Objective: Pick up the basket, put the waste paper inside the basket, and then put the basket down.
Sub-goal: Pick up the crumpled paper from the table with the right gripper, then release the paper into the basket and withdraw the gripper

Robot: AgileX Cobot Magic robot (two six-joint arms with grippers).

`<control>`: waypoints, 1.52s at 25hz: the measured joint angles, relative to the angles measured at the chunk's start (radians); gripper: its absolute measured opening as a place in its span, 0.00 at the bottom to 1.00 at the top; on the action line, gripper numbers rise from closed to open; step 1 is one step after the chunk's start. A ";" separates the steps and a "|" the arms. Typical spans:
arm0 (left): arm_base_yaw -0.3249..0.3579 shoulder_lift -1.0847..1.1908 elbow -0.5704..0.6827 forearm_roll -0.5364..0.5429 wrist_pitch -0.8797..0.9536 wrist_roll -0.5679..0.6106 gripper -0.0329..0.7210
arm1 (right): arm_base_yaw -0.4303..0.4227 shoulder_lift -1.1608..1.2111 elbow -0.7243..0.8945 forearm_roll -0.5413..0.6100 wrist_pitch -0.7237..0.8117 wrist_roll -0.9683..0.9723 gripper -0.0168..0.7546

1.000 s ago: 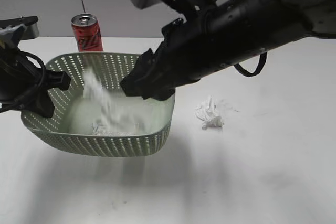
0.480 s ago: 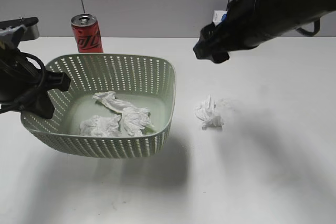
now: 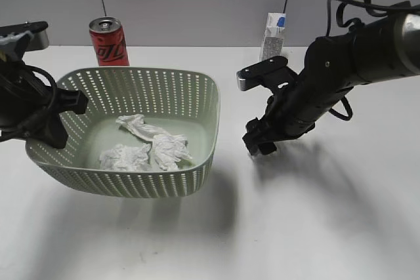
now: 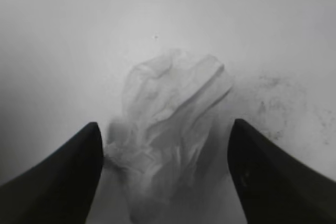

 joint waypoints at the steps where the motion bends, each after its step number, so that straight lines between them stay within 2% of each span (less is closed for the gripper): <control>1: 0.000 0.000 0.000 0.000 0.000 0.000 0.04 | 0.000 0.010 0.000 0.001 0.005 0.001 0.72; 3: 0.000 0.000 0.000 0.000 0.000 0.000 0.04 | 0.000 0.017 0.000 0.001 0.025 0.001 0.63; 5: 0.000 0.000 0.000 0.000 0.000 0.000 0.04 | 0.000 0.017 0.000 0.002 0.058 0.002 0.45; 7: 0.000 0.000 0.000 0.000 -0.001 0.000 0.04 | 0.000 0.016 0.000 0.003 0.091 0.002 0.20; 9: 0.000 0.000 0.000 0.000 -0.002 0.000 0.04 | 0.000 -0.006 0.000 0.008 0.127 0.005 0.06; 11: 0.000 0.000 0.000 0.000 -0.003 0.000 0.04 | 0.000 -0.059 0.000 0.015 0.136 0.005 0.02; 15: 0.000 0.000 0.000 0.001 -0.004 0.000 0.04 | 0.000 -0.250 0.000 0.089 0.132 0.005 0.01; 19: 0.000 0.000 0.000 0.002 -0.023 0.000 0.04 | 0.012 -0.447 0.000 0.300 0.105 -0.064 0.01; 22: 0.000 0.000 0.000 0.000 -0.035 0.000 0.04 | 0.076 -0.520 0.000 0.433 0.074 -0.184 0.01; 25: 0.000 0.000 0.000 0.000 -0.037 0.000 0.04 | 0.184 -0.515 0.000 0.443 0.025 -0.246 0.01; 27: 0.000 0.000 0.000 0.000 -0.037 0.000 0.04 | 0.246 -0.478 0.000 0.402 -0.016 -0.260 0.04; 29: 0.000 0.000 0.000 0.000 -0.037 0.000 0.04 | 0.285 -0.431 0.000 0.371 -0.036 -0.265 0.20; 32: 0.000 0.000 0.000 0.000 -0.037 0.000 0.04 | 0.298 -0.375 0.000 0.352 -0.039 -0.267 0.67; 33: 0.000 0.000 0.000 0.000 -0.037 0.000 0.04 | 0.298 -0.368 0.000 0.341 -0.039 -0.267 0.75; 35: 0.000 0.000 0.000 0.000 -0.035 0.000 0.04 | 0.295 -0.371 0.000 0.301 -0.039 -0.257 0.79; 38: 0.000 0.000 0.000 0.000 -0.027 0.000 0.04 | 0.266 -0.411 0.000 0.201 -0.026 -0.153 0.76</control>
